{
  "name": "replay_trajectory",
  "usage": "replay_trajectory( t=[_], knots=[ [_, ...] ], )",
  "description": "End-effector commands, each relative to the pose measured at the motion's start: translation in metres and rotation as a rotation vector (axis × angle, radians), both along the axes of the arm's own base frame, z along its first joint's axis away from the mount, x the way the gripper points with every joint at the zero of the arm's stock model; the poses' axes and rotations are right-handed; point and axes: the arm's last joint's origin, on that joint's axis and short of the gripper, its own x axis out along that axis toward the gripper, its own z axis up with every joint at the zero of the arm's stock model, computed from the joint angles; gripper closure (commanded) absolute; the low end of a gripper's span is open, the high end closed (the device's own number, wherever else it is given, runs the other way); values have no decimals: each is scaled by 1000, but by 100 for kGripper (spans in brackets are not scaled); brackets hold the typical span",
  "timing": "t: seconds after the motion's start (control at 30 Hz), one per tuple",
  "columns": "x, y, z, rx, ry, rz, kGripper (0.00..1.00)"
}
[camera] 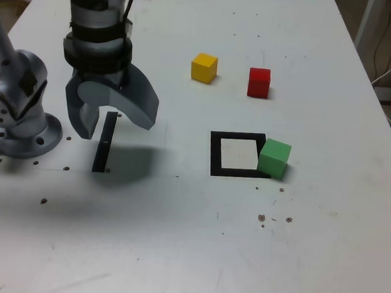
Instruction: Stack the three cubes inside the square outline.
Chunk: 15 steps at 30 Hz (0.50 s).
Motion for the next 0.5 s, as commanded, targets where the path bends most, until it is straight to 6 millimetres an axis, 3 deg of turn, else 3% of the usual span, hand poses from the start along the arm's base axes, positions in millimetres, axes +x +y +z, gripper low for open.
replay_trajectory(
  t=[0.0, 0.47],
  knots=[
    [-2, 0, 1, -2, -4, 0, 5],
    [5, 4, 4, 40, -16, -8, 5]
  ],
)
